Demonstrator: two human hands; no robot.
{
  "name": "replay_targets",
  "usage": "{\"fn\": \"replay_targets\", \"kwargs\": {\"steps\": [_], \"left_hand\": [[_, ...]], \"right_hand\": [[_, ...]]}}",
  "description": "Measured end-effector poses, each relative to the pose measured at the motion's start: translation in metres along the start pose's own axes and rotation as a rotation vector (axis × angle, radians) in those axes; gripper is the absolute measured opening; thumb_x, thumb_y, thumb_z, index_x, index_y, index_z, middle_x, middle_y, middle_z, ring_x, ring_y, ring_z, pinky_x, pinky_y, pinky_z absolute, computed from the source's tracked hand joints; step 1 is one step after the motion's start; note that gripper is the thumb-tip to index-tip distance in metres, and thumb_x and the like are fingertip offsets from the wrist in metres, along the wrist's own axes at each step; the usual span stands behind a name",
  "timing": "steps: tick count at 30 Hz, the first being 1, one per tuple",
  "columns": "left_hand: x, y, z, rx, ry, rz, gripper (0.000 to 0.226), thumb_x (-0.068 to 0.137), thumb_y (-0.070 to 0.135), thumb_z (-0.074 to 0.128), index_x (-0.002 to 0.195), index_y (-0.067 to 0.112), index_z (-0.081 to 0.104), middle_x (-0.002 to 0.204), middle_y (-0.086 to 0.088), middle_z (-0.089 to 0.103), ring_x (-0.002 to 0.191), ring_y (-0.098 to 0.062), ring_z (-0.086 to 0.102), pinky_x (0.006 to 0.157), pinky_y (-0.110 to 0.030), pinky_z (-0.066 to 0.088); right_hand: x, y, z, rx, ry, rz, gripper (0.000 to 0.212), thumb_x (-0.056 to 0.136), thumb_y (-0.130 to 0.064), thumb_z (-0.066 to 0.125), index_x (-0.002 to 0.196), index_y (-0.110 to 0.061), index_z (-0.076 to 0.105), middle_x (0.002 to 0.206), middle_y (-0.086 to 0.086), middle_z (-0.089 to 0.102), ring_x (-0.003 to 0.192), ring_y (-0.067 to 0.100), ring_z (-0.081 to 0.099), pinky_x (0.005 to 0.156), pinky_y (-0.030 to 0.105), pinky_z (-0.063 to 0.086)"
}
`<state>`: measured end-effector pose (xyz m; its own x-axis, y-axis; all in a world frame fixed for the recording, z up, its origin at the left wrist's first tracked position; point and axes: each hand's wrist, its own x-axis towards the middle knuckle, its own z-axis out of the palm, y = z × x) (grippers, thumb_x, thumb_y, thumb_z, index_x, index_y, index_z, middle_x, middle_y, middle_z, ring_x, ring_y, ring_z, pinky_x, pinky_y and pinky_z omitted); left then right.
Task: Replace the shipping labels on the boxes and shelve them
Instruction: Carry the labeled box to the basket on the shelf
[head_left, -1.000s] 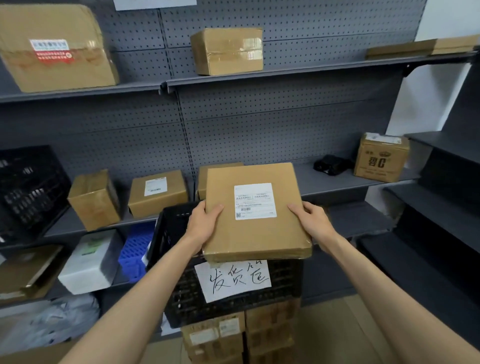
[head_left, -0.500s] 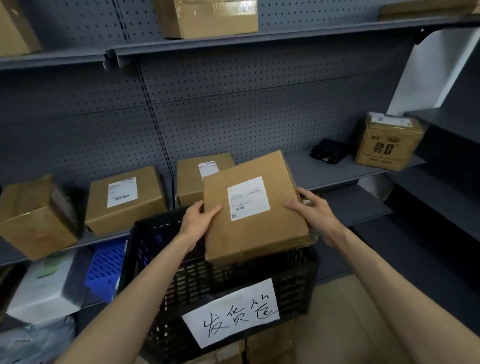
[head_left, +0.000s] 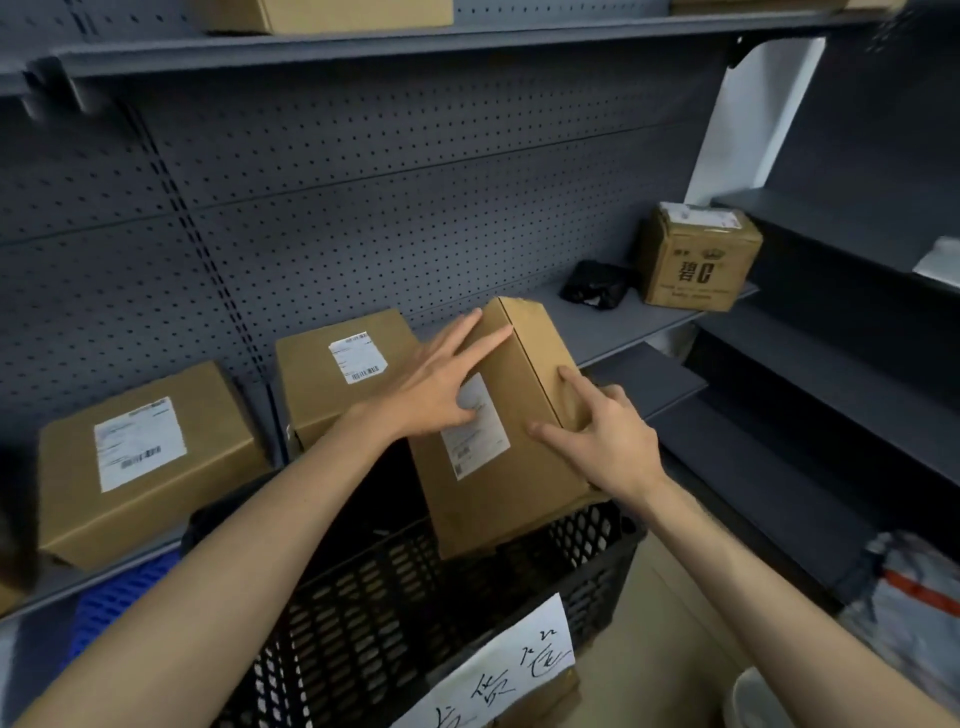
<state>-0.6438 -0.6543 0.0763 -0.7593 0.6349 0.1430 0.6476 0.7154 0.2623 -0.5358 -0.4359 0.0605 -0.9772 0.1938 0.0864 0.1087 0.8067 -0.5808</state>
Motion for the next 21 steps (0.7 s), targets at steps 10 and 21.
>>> {"fn": "replay_targets", "kwargs": {"steps": [10, 21], "left_hand": [[0.016, -0.004, -0.001, -0.199, -0.14, -0.01, 0.092, 0.069, 0.063, 0.082, 0.148, 0.054, 0.036, 0.168, 0.011, 0.01, 0.152, -0.019, 0.02, 0.119, -0.048, 0.028], [0.005, -0.039, 0.093, -0.507, -0.188, -0.352, 0.091, 0.071, 0.054, 0.086, 0.15, 0.034, 0.044, 0.148, -0.002, 0.041, 0.137, -0.022, 0.039, 0.112, -0.041, 0.039]], "right_hand": [[-0.022, 0.004, 0.014, -0.337, 0.026, -0.12, 0.077, 0.075, -0.076, 0.056, 0.141, -0.042, 0.035, 0.122, 0.001, 0.046, 0.116, 0.022, 0.044, 0.086, 0.038, 0.047], [-0.023, 0.019, 0.081, -0.461, -0.095, -0.115, 0.072, 0.082, -0.063, 0.056, 0.14, -0.03, 0.03, 0.123, 0.007, 0.041, 0.11, 0.025, 0.042, 0.088, 0.041, 0.046]]}}
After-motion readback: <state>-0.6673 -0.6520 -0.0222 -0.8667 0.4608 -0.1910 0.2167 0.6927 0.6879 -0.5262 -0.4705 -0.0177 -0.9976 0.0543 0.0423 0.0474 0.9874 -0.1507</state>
